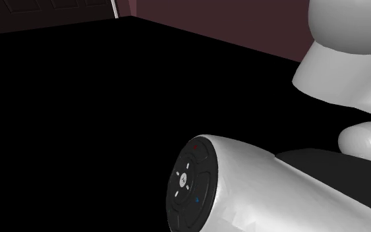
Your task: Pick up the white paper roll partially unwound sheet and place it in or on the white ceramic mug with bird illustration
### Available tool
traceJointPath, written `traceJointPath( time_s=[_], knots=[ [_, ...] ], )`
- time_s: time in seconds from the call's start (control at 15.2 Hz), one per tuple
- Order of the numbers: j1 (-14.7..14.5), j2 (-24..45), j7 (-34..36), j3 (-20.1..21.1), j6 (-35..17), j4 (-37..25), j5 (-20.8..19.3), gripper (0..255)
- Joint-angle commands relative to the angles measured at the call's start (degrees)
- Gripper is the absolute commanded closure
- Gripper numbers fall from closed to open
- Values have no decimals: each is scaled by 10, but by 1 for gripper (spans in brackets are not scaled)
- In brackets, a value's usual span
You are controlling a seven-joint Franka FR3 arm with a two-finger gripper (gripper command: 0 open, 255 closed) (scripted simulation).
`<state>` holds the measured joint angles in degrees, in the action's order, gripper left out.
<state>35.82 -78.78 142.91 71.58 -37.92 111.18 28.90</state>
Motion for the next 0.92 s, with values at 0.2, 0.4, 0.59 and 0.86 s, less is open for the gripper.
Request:
traceJointPath(
  time_s=[0.2,0.4,0.59,0.86],
  knots=[
    [0,-3,0,3,-2,3,4,255],
    [0,-3,0,3,-2,3,4,255],
    [0,-3,0,3,-2,3,3,0],
    [19,7,4,3,6,-26,2,0]
  ],
)
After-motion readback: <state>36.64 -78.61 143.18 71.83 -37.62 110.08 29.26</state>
